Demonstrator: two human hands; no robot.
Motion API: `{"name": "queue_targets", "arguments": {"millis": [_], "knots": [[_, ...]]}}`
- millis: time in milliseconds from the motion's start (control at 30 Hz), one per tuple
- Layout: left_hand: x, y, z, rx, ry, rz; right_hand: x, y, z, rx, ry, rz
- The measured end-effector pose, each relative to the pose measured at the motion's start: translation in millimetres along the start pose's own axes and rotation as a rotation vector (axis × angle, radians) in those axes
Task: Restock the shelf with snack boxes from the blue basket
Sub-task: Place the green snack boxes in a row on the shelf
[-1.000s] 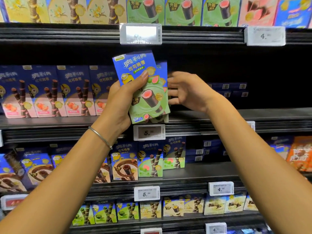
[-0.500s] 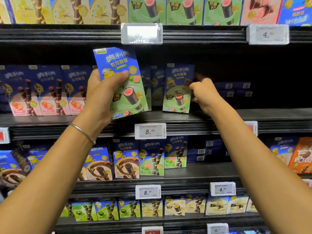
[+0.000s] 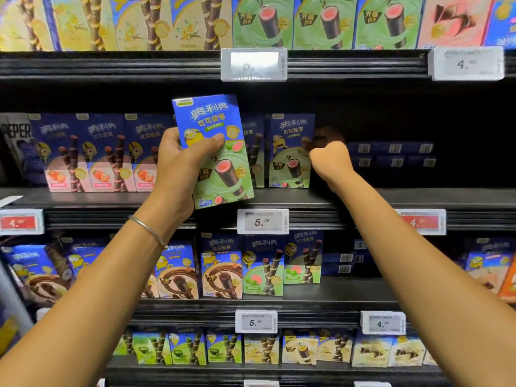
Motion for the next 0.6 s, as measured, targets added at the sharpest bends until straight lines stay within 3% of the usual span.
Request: {"name": "queue_targets", "arguments": {"millis": [267, 467, 600], "knots": [[0, 5, -4, 0.081, 0.057, 0.001, 2, -3, -4, 0.093, 0.035, -0.041], [0, 8, -6, 0.073, 0.077, 0.017, 0, -7, -5, 0.42, -0.009, -0.021], [1, 12, -12, 0.048, 0.082, 0.029, -7, -2, -11, 0.198, 0.07, -0.05]]}}
Point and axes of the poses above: each hand's wrist, its own x-axis towards the middle knuckle, its own z-axis out of the back of the hand, y = z × x, the point moved 4 cm from there along x, towards the middle knuckle, and after that the axes turned 10 degrees about y, right-handed, at the moved point
